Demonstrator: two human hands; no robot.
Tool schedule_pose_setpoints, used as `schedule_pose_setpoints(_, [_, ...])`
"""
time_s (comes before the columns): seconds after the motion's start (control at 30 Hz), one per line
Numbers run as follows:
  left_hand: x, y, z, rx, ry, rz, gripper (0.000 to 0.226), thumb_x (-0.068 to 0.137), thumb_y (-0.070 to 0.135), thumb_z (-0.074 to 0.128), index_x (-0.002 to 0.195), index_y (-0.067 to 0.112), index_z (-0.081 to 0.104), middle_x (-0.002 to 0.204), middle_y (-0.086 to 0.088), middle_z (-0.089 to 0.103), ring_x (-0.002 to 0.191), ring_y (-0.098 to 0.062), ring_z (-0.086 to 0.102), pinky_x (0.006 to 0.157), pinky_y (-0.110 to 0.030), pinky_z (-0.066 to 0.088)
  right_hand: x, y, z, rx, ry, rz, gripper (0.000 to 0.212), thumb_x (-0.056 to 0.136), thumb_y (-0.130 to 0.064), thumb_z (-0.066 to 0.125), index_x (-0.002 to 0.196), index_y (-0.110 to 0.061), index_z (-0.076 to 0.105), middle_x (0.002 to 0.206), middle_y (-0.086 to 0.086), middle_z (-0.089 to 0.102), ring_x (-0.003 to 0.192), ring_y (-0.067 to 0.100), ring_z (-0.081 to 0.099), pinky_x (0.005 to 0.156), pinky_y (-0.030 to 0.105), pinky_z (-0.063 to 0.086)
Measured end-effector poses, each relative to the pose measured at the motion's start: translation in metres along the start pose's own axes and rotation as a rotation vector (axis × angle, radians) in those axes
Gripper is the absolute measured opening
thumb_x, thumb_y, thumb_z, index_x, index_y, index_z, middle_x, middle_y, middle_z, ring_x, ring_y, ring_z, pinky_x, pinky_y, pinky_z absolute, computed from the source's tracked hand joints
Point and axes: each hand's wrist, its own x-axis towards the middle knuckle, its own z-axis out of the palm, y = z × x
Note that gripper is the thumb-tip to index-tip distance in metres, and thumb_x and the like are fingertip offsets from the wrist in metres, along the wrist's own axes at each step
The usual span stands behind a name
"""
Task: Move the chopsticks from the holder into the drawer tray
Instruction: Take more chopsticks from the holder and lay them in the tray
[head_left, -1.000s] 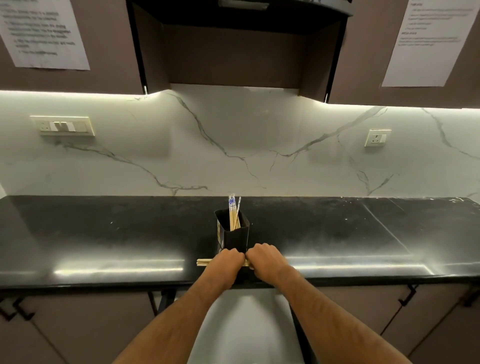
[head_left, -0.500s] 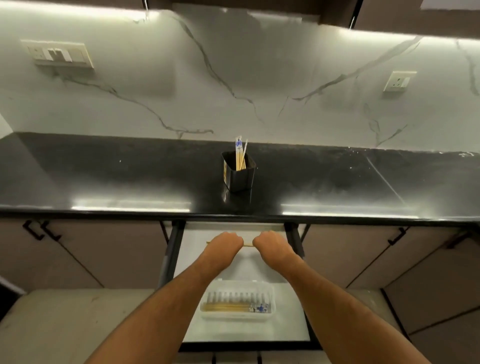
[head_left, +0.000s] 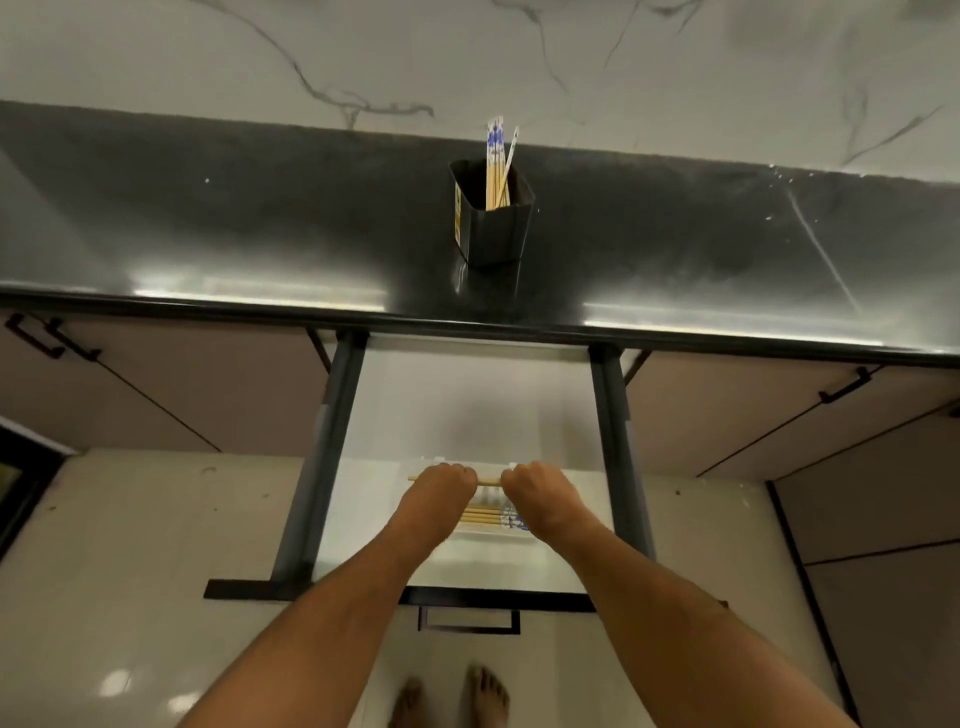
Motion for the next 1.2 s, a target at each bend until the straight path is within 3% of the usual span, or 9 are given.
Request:
schedule_pose_setpoints(0.2, [0.008,-0.013,0.037,-0.033,-0.027,-0.05,0.036,0.09,0.004,0.066,0.125,0.011,0.058,0.116,-0.008,0.069,0.1,-0.022,0.067,0.09,-0.031,0.055,0.018,-0.007,0.03,0.042,0.032,0.012,0.012,0.091,-0.005,0.062,0.099,-0.003,0.07,0.089,0.015,0.073,0.075,0.03,0.071,0.07,0.036,0.056])
schedule_pose_setpoints(0.47, [0.022,-0.029,0.063,-0.058,-0.075,-0.068,0.041,0.091,0.008,0.065,0.131,0.012,0.054,0.126,-0.007,0.066,0.112,-0.024,0.064,0.095,-0.033,0.052,0.044,-0.011,0.053,0.069,0.001,-0.014,0.02,0.087,-0.016,0.072,0.102,-0.004,0.07,0.095,0.015,0.074,0.079,0.031,0.071,0.073,0.038,0.057])
schedule_pose_setpoints(0.6, [0.035,-0.027,0.069,-0.083,-0.107,-0.074,0.044,0.086,0.01,0.074,0.127,0.013,0.059,0.125,-0.007,0.067,0.111,-0.024,0.066,0.094,-0.034,0.053,0.052,-0.005,0.063,0.079,-0.031,0.006,0.016,0.086,-0.011,0.069,0.101,-0.005,0.07,0.098,0.015,0.073,0.084,0.032,0.071,0.075,0.038,0.056])
schedule_pose_setpoints(0.97, [0.04,-0.028,0.078,-0.158,-0.051,-0.064,0.041,0.082,-0.002,0.071,0.12,0.013,0.062,0.126,-0.007,0.064,0.115,-0.024,0.06,0.098,-0.033,0.05,0.053,-0.001,0.075,0.054,-0.05,0.048,0.02,0.082,-0.004,0.058,0.098,-0.011,0.069,0.095,0.009,0.073,0.081,0.031,0.07,0.066,0.037,0.055])
schedule_pose_setpoints(1.2, [0.03,-0.032,0.079,-0.182,-0.014,-0.162,0.041,0.084,0.011,0.076,0.123,0.017,0.065,0.125,-0.003,0.067,0.115,-0.019,0.062,0.099,-0.03,0.05,0.048,0.003,0.074,0.032,-0.047,0.028,0.016,0.081,-0.009,0.072,0.096,-0.008,0.075,0.091,0.011,0.073,0.079,0.03,0.071,0.066,0.036,0.056])
